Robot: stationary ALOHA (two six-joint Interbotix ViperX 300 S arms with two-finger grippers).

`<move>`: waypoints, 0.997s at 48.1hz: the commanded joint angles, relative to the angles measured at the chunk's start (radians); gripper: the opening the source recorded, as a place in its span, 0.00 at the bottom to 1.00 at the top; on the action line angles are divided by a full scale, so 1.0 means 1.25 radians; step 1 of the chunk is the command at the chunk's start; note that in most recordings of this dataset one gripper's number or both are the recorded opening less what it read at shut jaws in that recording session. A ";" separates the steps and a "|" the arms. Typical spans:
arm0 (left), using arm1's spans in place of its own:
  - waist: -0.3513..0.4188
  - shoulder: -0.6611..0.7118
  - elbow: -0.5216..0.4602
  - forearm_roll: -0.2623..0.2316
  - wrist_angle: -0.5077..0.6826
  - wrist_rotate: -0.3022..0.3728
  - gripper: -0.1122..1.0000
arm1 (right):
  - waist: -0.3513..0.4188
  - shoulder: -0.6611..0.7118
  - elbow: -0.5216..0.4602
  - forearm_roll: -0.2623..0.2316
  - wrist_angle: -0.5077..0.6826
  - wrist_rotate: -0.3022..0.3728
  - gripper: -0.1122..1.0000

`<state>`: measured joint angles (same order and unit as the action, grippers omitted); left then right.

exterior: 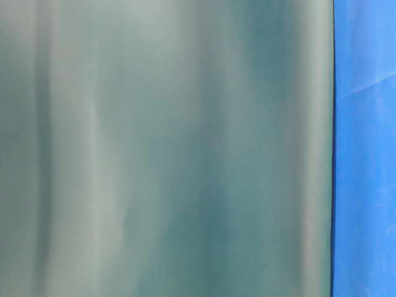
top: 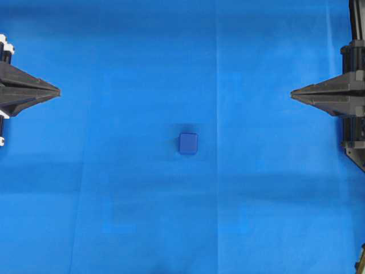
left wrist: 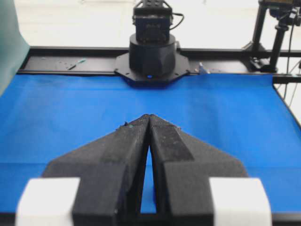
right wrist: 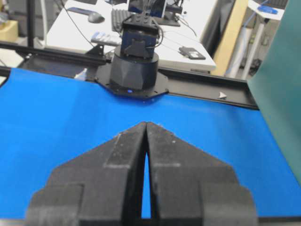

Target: Handover the blue block to the right arm after grasping it with the left arm, then place it in the designated position.

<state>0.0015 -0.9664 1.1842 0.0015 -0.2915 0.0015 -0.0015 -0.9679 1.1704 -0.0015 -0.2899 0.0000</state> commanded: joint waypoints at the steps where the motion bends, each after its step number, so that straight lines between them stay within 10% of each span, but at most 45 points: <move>1: -0.012 0.009 -0.015 0.001 0.000 -0.015 0.10 | -0.002 0.011 -0.015 -0.001 -0.005 -0.001 0.11; 35: -0.013 0.021 -0.013 0.002 -0.006 -0.021 0.11 | -0.018 0.017 -0.032 0.000 0.053 0.002 0.08; 41: -0.013 0.021 -0.013 0.001 -0.012 -0.021 0.33 | -0.020 0.021 -0.031 0.002 0.053 0.006 0.19; 48: -0.013 0.021 -0.012 0.002 -0.015 -0.021 0.73 | -0.020 0.026 -0.031 0.009 0.055 0.009 0.54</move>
<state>-0.0138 -0.9465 1.1842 0.0015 -0.2991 -0.0245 -0.0230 -0.9465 1.1536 0.0031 -0.2178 0.0077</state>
